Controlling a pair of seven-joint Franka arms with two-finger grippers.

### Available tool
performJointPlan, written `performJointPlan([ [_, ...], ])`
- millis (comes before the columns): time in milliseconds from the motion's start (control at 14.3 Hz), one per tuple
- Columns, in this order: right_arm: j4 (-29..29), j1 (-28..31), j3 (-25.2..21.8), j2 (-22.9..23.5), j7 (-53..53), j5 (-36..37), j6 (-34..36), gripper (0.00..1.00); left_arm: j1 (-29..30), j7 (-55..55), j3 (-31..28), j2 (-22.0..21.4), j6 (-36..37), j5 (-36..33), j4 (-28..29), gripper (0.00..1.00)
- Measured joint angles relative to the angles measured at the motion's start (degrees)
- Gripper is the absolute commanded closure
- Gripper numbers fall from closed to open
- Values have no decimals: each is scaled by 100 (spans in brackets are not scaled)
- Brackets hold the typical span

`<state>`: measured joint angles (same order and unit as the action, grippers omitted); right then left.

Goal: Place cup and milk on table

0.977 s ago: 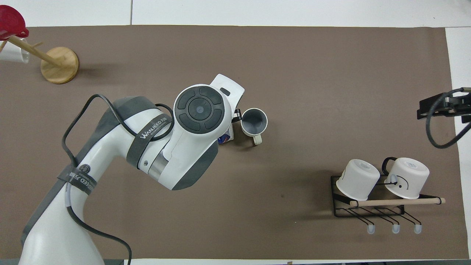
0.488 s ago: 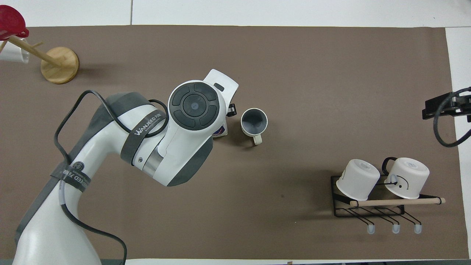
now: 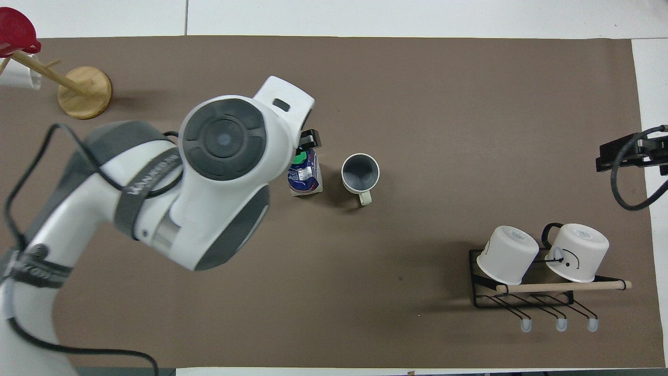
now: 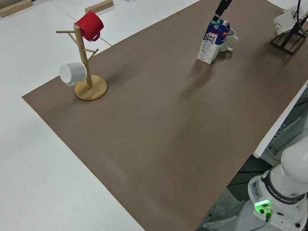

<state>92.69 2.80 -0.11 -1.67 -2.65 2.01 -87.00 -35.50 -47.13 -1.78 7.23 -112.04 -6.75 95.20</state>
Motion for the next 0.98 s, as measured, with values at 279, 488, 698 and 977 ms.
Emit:
performJointPlan([
  [279, -5, -28, -103, 1, 0, 0, 0, 0, 1213, 1685, -40, -776, 691, 520, 51, 0],
  [488, -171, -80, -103, 22, 0, -1, 182, 0, 2147, 3049, -66, -802, 880, 664, 112, 0],
  [698, -421, -150, -102, 68, -11, -2, 367, 0, 2705, 3863, -71, -810, 1072, 677, 81, 0],
  [977, -443, -203, -102, 133, -13, -2, 329, 0, 3114, 4493, -72, -815, 1560, 705, -294, 0],
])
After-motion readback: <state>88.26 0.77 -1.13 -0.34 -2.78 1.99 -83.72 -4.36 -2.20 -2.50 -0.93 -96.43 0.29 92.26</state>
